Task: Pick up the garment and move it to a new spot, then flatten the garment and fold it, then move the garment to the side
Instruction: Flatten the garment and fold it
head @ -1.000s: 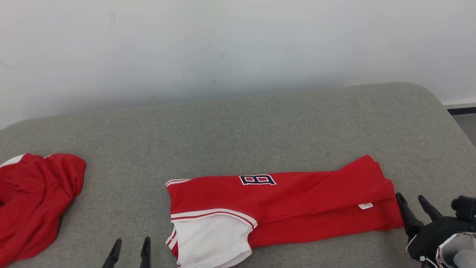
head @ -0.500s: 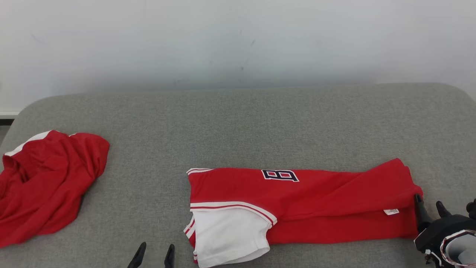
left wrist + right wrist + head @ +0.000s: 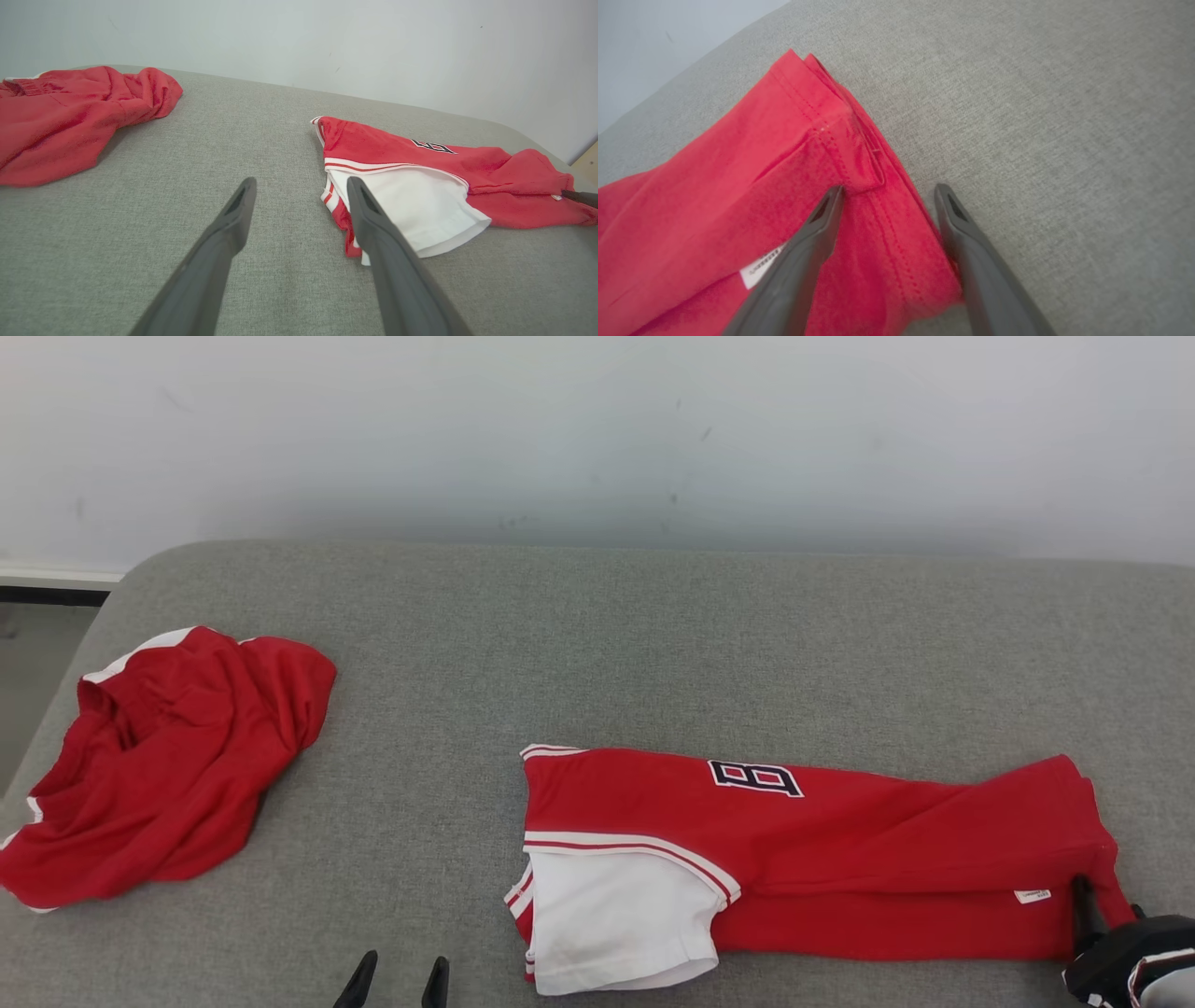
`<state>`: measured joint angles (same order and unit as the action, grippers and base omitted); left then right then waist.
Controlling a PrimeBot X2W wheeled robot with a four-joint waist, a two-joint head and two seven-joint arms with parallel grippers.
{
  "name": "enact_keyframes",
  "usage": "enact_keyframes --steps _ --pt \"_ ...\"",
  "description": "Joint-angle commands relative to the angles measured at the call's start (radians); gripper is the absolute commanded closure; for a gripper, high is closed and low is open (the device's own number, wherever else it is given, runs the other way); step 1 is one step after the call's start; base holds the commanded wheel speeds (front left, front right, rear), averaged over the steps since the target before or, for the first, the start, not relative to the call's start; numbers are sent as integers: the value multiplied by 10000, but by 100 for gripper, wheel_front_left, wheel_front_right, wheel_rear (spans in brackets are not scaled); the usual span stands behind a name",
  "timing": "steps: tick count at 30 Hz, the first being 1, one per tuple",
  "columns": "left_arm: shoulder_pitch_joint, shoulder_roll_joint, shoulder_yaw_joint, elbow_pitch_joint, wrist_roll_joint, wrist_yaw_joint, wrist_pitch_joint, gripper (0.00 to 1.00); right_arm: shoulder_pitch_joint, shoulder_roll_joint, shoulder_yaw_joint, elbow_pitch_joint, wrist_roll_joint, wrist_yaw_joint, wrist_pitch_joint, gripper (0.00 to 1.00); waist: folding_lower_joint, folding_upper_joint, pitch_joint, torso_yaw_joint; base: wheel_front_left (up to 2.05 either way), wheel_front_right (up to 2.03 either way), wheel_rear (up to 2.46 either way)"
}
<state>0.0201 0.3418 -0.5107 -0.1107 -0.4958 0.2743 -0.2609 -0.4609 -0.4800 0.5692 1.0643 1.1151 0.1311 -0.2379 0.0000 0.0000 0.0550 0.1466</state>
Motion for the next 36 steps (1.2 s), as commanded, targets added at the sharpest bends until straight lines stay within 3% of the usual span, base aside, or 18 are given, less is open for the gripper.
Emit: enact_keyframes --steps 1,2,3,4,14,24,31,36 --pt "108 3 33 40 93 -21 -57 0 191 146 49 34 37 -7 49 0 0 0 -41 39 0 0 0" --pt "143 2 46 66 108 -54 -57 0 229 107 68 -47 122 -3 -17 55 0 0 -76 52 0 0 0" --pt "159 7 54 78 126 -67 -57 0 244 79 77 -92 139 -3 -43 61 0 0 -98 50 0 0 0" --pt "178 12 50 79 143 -68 -57 0 262 57 97 -132 154 -3 -58 100 0 0 -123 42 0 0 0" --pt "201 103 -20 9 207 -10 -57 0 111 -472 38 -462 -51 -4 -276 100 0 0 -132 -157 0 0 0" --pt "66 64 28 -74 235 -25 -56 0 294 -1117 -1129 -1562 -1135 -4 -279 100 0 0 98 -780 0 0 0" --pt "36 -24 4 42 208 -72 -56 0 441 -1020 -1004 -2890 -1316 -4 -278 100 0 0 -31 -1090 0 0 0" --pt "158 -30 -47 126 161 -79 -56 0 436 -1260 -297 -4540 -1065 -4 -263 100 0 0 -230 -1220 0 0 0"
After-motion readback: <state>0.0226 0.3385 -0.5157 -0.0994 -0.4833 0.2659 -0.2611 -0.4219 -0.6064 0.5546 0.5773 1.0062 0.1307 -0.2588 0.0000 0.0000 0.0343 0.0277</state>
